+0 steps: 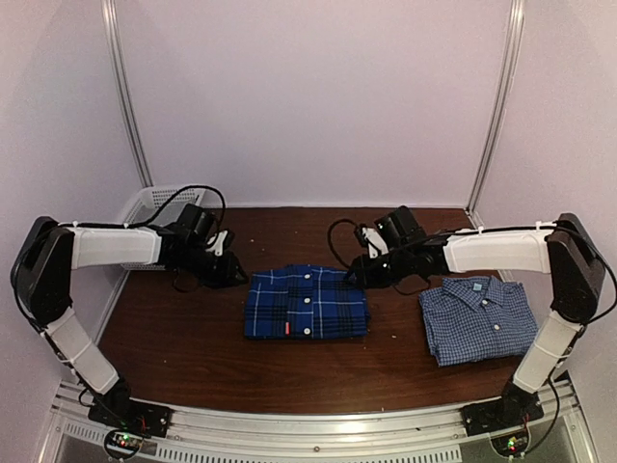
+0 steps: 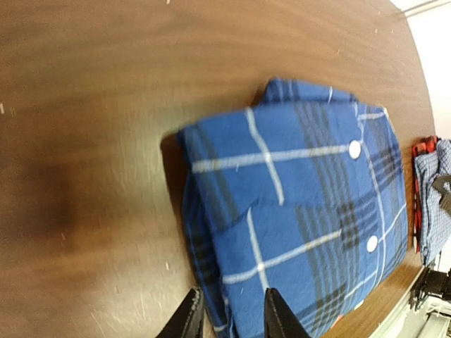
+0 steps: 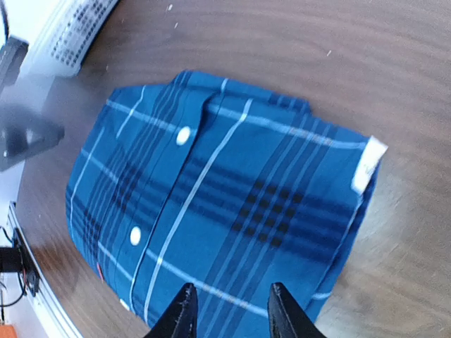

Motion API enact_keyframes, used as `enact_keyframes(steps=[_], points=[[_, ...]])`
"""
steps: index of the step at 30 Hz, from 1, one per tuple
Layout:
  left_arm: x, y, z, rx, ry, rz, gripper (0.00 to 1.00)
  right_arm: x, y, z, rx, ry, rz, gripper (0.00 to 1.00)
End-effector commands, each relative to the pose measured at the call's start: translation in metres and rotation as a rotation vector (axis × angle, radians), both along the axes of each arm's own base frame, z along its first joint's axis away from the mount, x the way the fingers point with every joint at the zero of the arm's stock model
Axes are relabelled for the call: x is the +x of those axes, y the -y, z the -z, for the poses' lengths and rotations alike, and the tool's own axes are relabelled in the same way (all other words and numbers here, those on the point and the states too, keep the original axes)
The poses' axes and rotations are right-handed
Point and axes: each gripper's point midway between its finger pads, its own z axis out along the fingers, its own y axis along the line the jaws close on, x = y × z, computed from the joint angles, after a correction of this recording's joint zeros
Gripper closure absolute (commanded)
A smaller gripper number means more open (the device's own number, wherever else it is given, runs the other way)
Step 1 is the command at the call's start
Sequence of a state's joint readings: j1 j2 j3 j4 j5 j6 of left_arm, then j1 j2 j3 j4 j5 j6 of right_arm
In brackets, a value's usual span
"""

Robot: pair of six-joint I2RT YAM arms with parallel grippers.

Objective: Fold and stack the long sleeve shirts
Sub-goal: Smooth out the square-folded shirt at the center of the board.

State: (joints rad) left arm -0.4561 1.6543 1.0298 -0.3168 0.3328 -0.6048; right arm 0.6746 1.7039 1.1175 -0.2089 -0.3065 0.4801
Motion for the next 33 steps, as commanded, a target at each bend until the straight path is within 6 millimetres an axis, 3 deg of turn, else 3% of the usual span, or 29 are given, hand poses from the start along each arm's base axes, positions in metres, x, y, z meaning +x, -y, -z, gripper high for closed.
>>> enact_keyframes(steps=[1, 7, 15, 20, 25, 33], points=[[-0.017, 0.006, -0.01, -0.089, 0.003, 0.005, 0.69, -0.044, -0.012, 0.009, 0.01, -0.029, -0.022, 0.64], [-0.036, 0.002, -0.007, -0.103, -0.022, 0.009, 0.69, -0.085, -0.002, 0.047, -0.001, -0.115, -0.03, 0.64], [-0.042, -0.001, -0.002, -0.101, -0.041, 0.005, 0.67, -0.113, 0.006, 0.083, 0.008, -0.208, -0.04, 0.65], [-0.045, 0.002, 0.004, -0.114, -0.058, 0.019, 0.65, -0.114, 0.012, 0.084, -0.012, -0.195, -0.031, 0.65], [-0.048, 0.005, 0.014, -0.123, -0.078, 0.039, 0.55, -0.114, 0.017, 0.077, -0.025, -0.178, -0.018, 0.65], [-0.049, 0.016, 0.035, -0.146, -0.125, 0.06, 0.52, -0.102, 0.026, 0.049, -0.055, -0.104, 0.017, 0.63]])
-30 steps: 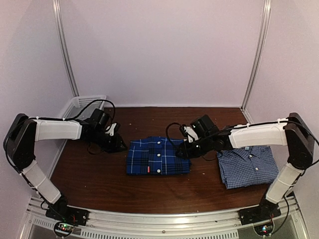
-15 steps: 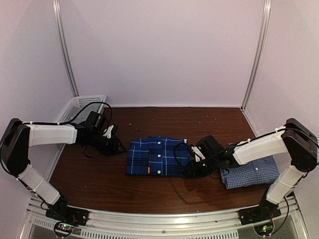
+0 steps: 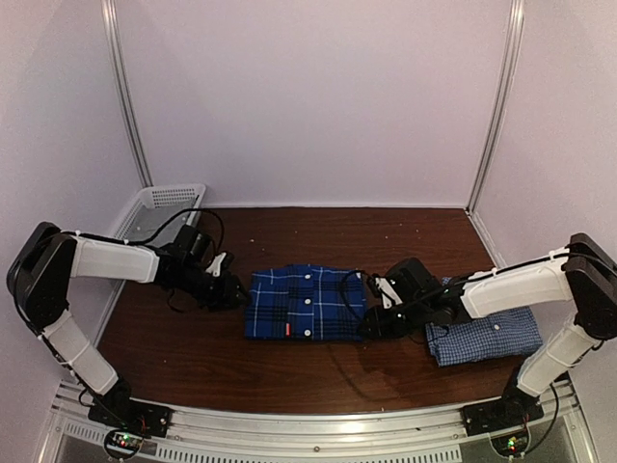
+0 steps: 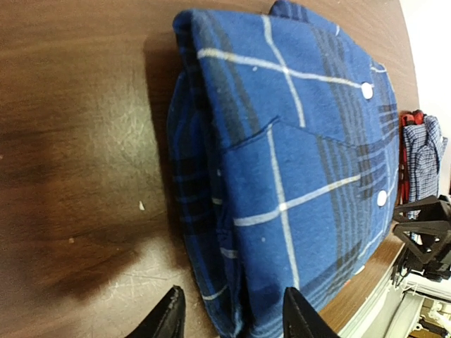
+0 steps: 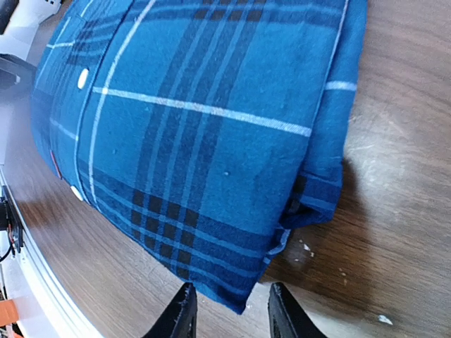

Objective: Fold and stack the long sleeve shirts
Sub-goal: Smooth out the square-folded shirt at the center of the board, then pick up the square-folded shirt from the center of the board.

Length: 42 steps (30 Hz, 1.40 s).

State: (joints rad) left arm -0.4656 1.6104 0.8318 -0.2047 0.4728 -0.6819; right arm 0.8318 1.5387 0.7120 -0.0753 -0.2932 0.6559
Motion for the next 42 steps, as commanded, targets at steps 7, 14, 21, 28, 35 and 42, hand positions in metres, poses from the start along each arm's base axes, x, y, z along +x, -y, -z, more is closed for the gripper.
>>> enact_keyframes(steps=[7, 14, 21, 28, 35, 42], points=[[-0.003, 0.016, 0.022, -0.012, -0.039, 0.024, 0.52, 0.025, 0.003, -0.054, -0.005, 0.139, 0.046, 0.61], [-0.017, 0.019, 0.052, 0.059, -0.106, 0.014, 0.56, 0.046, -0.019, -0.072, 0.03, 0.187, 0.036, 0.61], [-0.022, 0.016, 0.067, 0.1, -0.142, -0.017, 0.69, 0.072, -0.032, -0.065, -0.015, 0.214, 0.037, 0.61], [-0.023, 0.021, 0.065, 0.063, -0.146, -0.031, 0.85, 0.09, -0.011, -0.032, -0.047, 0.181, 0.093, 0.61], [-0.022, 0.027, 0.056, 0.005, -0.138, -0.048, 0.84, 0.079, -0.002, 0.024, -0.12, 0.089, 0.068, 0.64], [-0.022, 0.031, 0.056, -0.032, -0.134, -0.052, 0.85, 0.073, 0.007, 0.033, -0.147, 0.079, 0.076, 0.65]])
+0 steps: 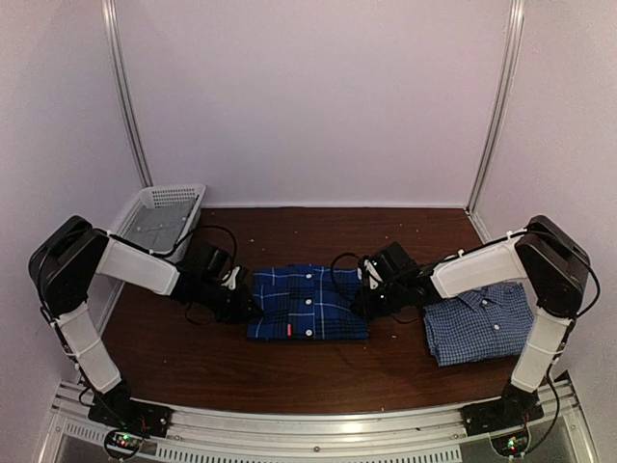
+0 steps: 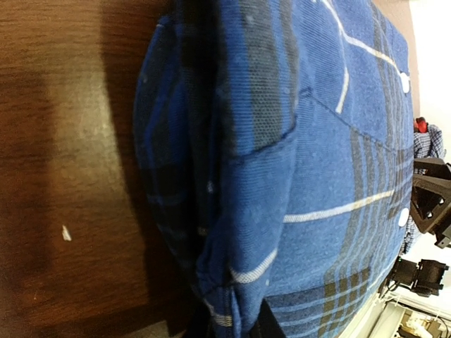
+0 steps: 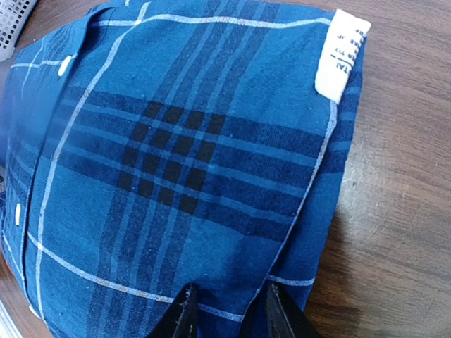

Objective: Fold and stack the long sleeve shirts
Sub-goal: Pick up the square-folded shirt from the center of the board.

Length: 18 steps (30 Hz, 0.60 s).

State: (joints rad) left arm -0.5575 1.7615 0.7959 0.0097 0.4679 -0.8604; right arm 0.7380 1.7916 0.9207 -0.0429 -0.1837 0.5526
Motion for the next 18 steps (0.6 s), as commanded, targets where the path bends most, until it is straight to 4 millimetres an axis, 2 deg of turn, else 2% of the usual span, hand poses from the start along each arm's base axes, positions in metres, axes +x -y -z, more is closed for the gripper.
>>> enact_keyframes(steps=[1, 5, 13, 18], points=[[-0.013, -0.003, 0.016, 0.008, -0.043, -0.009, 0.87, -0.011, 0.01, 0.013, -0.04, -0.029, -0.001, 0.65], [-0.01, 0.0, 0.01, -0.005, -0.032, -0.012, 1.0, -0.01, 0.01, 0.012, -0.038, -0.027, -0.003, 0.65], [-0.014, -0.007, -0.006, 0.064, -0.034, 0.027, 1.0, -0.009, 0.004, -0.004, -0.025, -0.014, -0.024, 0.64], [-0.017, -0.025, -0.027, 0.154, -0.011, 0.066, 1.0, -0.01, -0.004, -0.024, -0.027, 0.009, -0.046, 0.62]])
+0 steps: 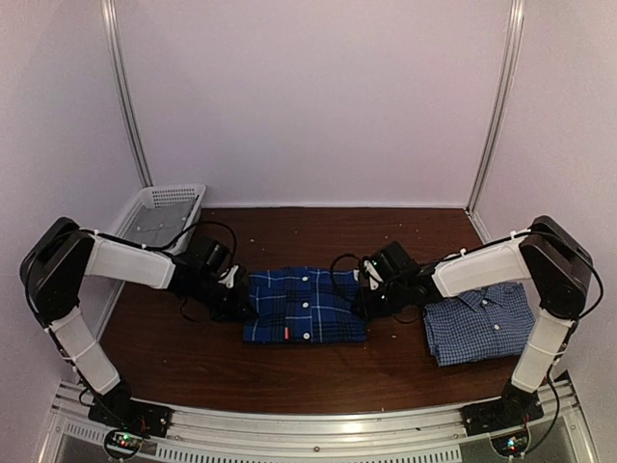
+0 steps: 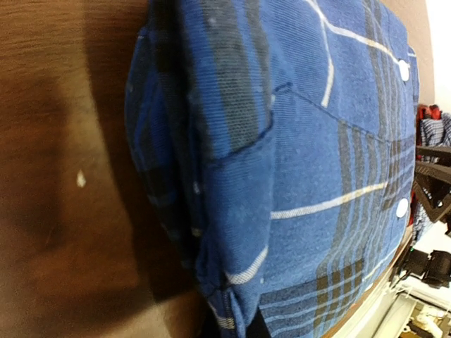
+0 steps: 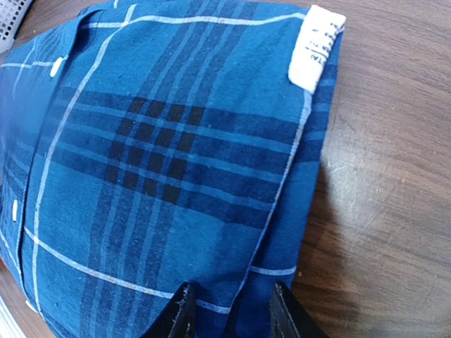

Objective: Fold and stack the long sleeve shirts
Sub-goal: Pick up the square-folded shirt from the center of the board, then turn over the square-folded shirt at the center of the board.

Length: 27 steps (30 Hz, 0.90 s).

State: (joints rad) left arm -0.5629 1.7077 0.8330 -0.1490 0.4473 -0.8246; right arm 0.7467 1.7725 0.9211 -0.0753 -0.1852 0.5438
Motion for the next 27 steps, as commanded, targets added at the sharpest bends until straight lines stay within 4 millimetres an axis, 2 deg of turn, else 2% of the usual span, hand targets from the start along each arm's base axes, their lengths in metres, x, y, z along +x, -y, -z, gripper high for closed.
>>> enact_keyframes(steps=[1, 5, 8, 14, 21, 24, 27], points=[[-0.009, -0.021, -0.02, 0.106, 0.016, 0.057, 1.0, -0.003, -0.006, -0.025, -0.018, 0.023, -0.032, 0.61], [-0.009, -0.037, -0.036, 0.152, 0.042, 0.087, 1.0, -0.003, -0.019, -0.047, -0.002, 0.055, -0.056, 0.6], [-0.006, -0.048, -0.051, 0.172, 0.069, 0.088, 1.0, -0.003, -0.036, -0.059, 0.024, 0.074, -0.079, 0.6], [0.012, -0.066, -0.091, 0.201, 0.155, 0.073, 1.0, -0.002, -0.084, -0.06, 0.069, 0.073, -0.129, 0.61], [0.026, -0.071, -0.122, 0.231, 0.224, 0.077, 1.0, -0.001, -0.143, -0.025, 0.082, 0.006, -0.198, 0.64], [0.036, -0.07, -0.144, 0.227, 0.279, 0.072, 1.0, 0.002, -0.166, -0.01, 0.091, -0.021, -0.209, 0.64], [0.048, -0.065, -0.172, 0.206, 0.344, 0.069, 1.0, 0.003, -0.193, -0.007, 0.139, -0.041, -0.223, 0.65]])
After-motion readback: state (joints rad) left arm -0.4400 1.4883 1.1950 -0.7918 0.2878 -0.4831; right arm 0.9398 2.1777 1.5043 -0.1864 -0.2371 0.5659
